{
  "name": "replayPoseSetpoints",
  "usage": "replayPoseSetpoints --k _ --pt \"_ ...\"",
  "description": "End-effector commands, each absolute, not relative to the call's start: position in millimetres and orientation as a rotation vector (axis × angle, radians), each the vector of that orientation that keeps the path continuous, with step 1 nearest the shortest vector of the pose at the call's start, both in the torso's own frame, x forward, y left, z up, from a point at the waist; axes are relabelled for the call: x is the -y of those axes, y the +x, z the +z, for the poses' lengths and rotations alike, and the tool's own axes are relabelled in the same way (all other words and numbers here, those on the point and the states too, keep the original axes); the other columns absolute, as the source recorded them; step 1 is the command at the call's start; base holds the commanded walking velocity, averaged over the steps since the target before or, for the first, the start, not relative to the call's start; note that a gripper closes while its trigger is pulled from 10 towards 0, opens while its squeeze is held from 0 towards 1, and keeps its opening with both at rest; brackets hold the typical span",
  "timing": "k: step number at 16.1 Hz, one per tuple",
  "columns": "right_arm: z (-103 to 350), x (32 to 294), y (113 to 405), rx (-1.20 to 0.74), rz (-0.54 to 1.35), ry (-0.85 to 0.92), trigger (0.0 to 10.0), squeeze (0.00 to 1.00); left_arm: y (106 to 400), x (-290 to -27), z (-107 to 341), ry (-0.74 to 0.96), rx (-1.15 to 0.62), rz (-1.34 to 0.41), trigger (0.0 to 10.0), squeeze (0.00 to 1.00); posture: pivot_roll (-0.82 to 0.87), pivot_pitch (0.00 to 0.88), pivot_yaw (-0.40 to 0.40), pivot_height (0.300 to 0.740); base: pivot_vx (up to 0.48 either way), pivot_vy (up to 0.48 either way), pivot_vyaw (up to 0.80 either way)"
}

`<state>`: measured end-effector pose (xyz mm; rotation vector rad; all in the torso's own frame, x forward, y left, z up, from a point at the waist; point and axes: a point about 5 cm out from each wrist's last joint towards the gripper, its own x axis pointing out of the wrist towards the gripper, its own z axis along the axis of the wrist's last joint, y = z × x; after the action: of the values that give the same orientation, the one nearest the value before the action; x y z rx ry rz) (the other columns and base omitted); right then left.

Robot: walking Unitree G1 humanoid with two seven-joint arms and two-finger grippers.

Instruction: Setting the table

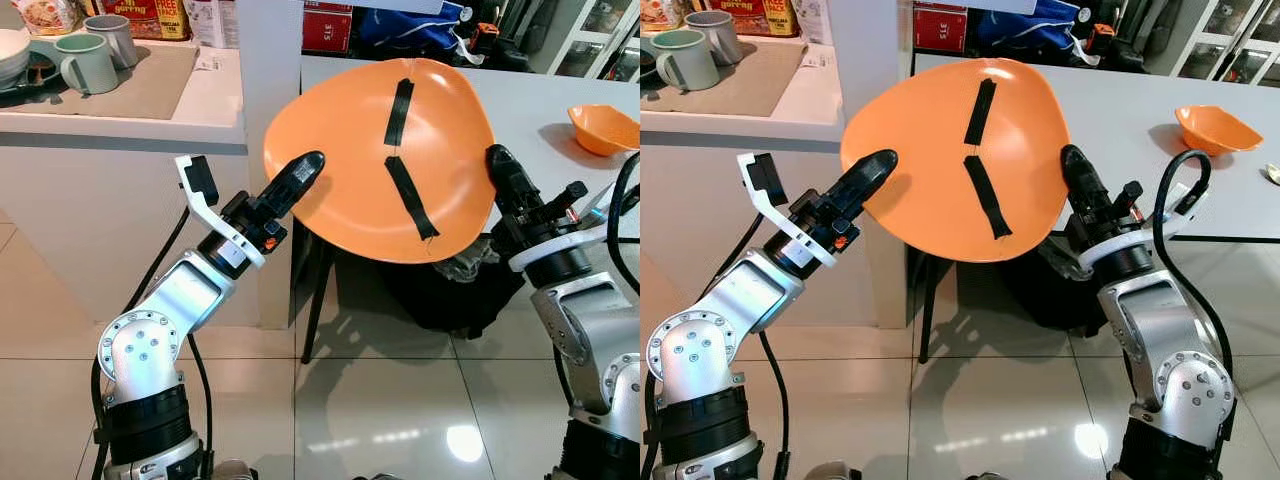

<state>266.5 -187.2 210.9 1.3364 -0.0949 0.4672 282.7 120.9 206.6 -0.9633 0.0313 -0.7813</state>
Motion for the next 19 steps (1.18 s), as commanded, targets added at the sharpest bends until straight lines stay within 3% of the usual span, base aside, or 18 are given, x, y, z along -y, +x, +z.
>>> replayPoseSetpoints --k 1,19 --pt "220.0 190.6 262.3 0.148 0.472 1.324 10.0 0.00 283.4 -116.2 212.4 -0.967 -0.020 -0.820 0.0 0.00 0.06 0.029 -0.069 0.740 0.000 0.000 0.00" --pt "224.9 189.4 262.8 0.150 0.474 1.292 10.0 0.00 284.6 -115.5 212.5 -0.975 -0.021 -0.821 0.0 0.00 0.06 0.032 -0.068 0.740 0.000 0.000 0.00"
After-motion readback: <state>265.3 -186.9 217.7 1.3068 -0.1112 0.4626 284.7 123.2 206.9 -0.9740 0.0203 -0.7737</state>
